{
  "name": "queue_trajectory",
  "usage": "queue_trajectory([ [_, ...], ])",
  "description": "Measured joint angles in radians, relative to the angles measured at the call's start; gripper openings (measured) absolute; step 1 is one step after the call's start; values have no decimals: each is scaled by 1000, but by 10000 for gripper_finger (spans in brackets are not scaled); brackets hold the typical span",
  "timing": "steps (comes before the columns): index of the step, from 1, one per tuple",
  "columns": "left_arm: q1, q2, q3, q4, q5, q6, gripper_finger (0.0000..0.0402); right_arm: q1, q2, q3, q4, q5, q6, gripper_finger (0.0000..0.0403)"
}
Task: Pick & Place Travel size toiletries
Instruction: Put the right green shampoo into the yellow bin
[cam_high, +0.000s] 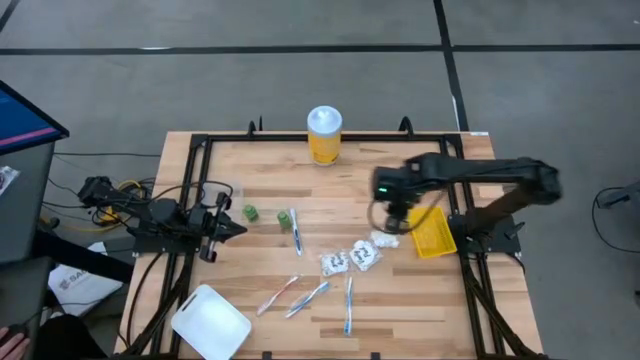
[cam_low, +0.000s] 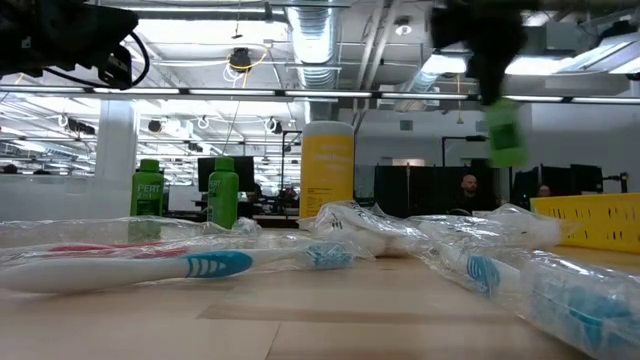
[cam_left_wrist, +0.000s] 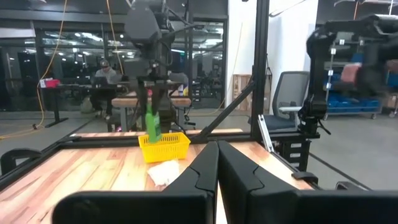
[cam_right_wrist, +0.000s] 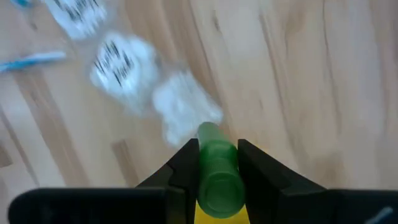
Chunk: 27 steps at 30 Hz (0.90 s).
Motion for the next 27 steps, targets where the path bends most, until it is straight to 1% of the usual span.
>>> queue_trajectory([
  [3,0,1,0,3,0,0,0,0,-132,-132,-1,0,122,80],
  [5,0,2,0,3,0,0,0,0,-196,-199,-11,0,183,80],
  [9,0,2,0,4,-2,0,0,4,-251,-281,-62,-25,231,80],
  [13,0,2,0,4,-7,0,0,3,-235,-313,-139,-71,190,80],
  [18,0,2,0,7,-8,0,0,3,-167,-379,-116,-187,55,80],
  [22,0,2,0,12,-8,0,0,-7,-103,-429,-80,-191,-46,80],
  [27,0,2,0,19,-8,0,0,-73,-54,-429,-33,-192,-153,80],
])
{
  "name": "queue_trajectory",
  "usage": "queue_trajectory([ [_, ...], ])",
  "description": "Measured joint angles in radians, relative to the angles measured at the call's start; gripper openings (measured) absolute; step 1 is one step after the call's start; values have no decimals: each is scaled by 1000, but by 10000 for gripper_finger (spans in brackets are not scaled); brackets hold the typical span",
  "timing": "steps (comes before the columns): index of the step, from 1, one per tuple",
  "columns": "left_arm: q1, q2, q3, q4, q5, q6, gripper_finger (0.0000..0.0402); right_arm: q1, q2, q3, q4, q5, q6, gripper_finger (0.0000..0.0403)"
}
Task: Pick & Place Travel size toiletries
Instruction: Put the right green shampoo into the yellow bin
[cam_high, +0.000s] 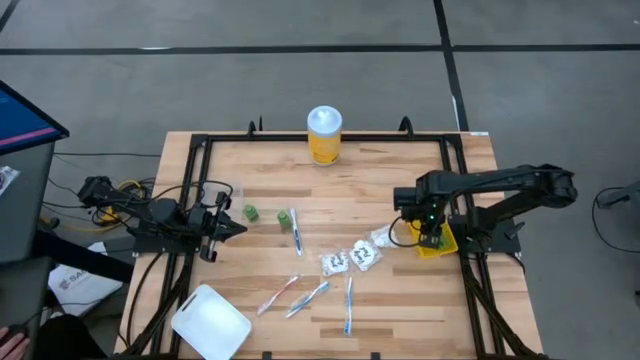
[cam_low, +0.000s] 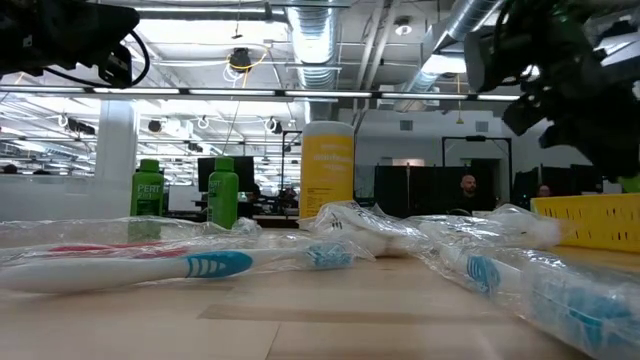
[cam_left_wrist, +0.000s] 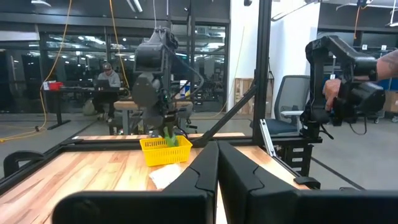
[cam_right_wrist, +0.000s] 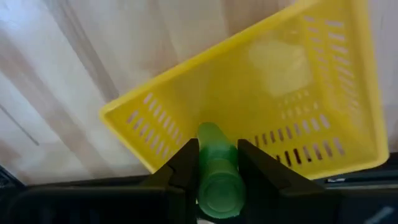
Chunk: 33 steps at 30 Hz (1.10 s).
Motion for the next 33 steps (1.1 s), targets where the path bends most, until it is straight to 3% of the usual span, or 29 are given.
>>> queue_trajectory([
  [12,0,0,0,2,0,0,0,-101,117,0,60,-54,-33,80],
  [19,0,0,0,2,0,0,0,-124,164,0,69,-46,-33,141],
  [25,0,0,0,2,0,0,0,-148,172,12,62,-47,-35,155],
  [29,0,0,0,8,0,0,0,-186,132,130,-17,-47,-35,174],
  [33,0,0,0,12,0,0,0,-210,96,342,-41,-47,-19,181],
])
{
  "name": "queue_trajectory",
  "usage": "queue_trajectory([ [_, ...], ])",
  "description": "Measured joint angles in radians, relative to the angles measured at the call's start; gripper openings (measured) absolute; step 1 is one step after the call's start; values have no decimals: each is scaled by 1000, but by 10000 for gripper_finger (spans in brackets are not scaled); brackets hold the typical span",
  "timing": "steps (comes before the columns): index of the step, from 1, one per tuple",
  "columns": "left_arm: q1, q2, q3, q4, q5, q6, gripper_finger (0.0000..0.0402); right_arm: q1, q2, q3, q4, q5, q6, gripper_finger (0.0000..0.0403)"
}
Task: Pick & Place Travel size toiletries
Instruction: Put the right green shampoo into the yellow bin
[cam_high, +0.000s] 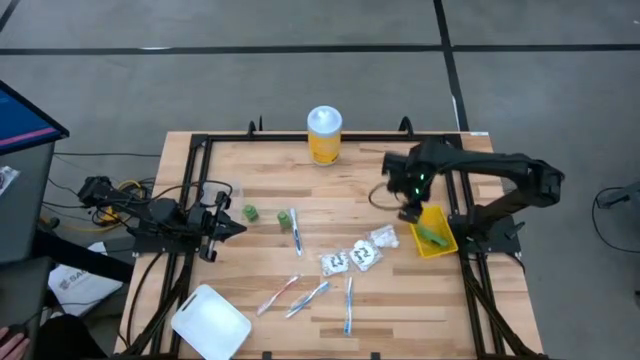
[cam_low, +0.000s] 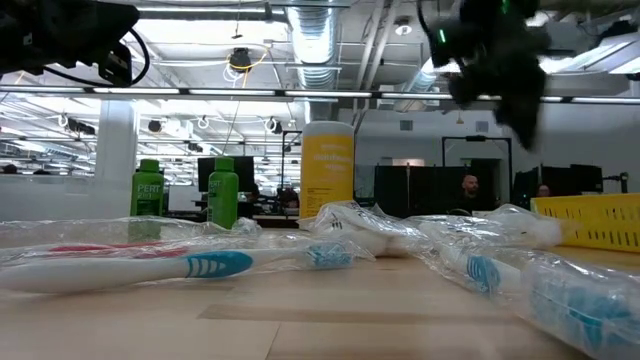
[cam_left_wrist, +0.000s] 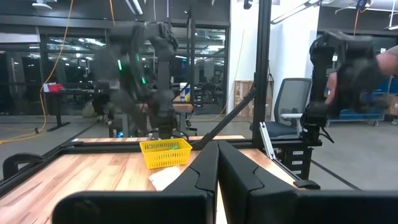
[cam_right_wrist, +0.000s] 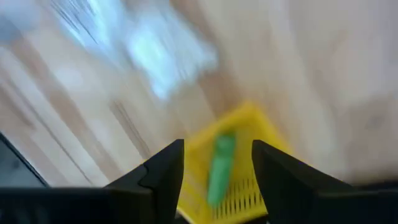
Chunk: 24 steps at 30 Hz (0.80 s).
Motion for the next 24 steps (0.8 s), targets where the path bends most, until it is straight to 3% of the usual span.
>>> queue_trajectory([
  [3,0,0,0,5,0,0,0,10,-4,158,90,0,23,176],
  [6,0,0,0,7,0,0,0,55,9,250,292,1,38,169],
  [12,0,0,0,11,-9,0,0,164,122,277,743,11,-62,166],
  [18,0,0,0,12,-16,3,0,222,311,276,1109,1,-126,225],
  [24,0,1,0,15,-16,3,0,230,474,276,1295,-1,-73,289],
])
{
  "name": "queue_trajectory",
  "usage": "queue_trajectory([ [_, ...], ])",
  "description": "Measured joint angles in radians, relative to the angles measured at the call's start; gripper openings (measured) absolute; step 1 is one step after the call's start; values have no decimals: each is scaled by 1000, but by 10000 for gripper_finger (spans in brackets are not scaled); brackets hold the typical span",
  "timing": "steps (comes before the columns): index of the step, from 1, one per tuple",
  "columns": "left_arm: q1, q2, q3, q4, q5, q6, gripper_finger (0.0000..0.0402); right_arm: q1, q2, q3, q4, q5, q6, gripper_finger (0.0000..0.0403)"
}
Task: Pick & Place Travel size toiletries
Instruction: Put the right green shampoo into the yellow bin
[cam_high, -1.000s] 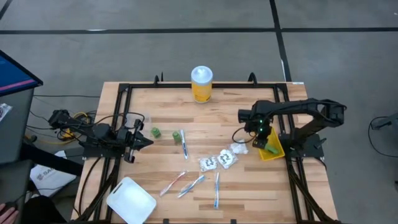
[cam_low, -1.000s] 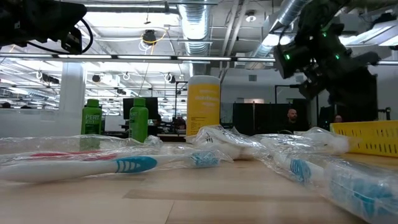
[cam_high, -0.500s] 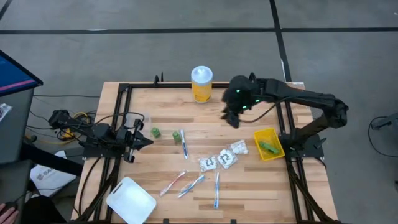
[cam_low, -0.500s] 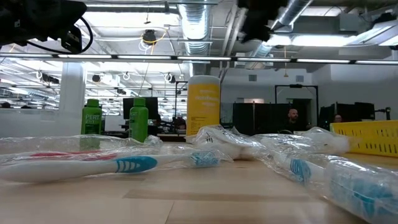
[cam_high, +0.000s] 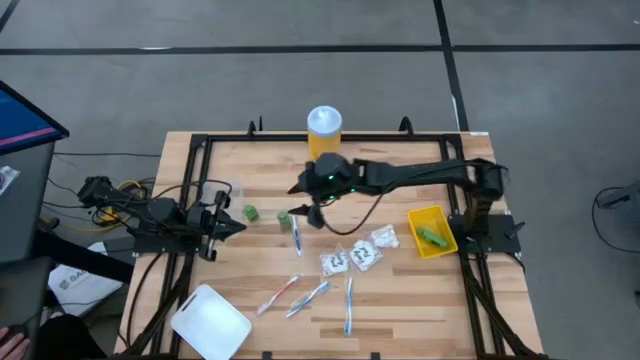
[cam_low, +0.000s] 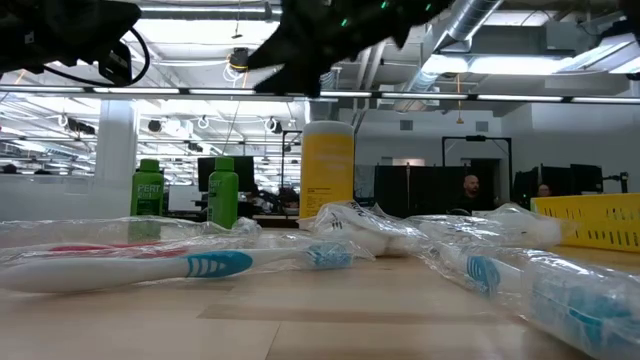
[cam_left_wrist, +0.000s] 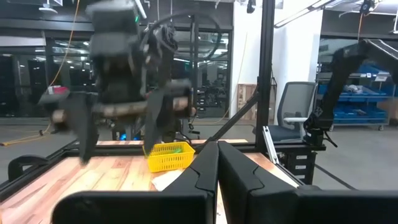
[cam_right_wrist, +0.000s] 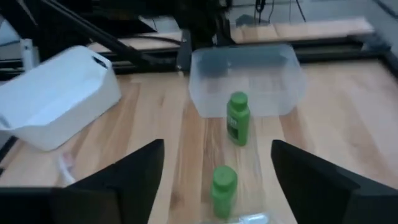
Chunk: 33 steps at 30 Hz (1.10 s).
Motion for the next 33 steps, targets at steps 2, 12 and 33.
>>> queue_trajectory([
  [2,0,0,0,1,0,0,0,-1,42,0,29,0,8,294],
  [12,0,0,0,2,0,0,0,10,204,31,117,3,8,286],
  [33,0,0,0,2,1,0,0,-4,300,168,-88,24,-38,286],
])
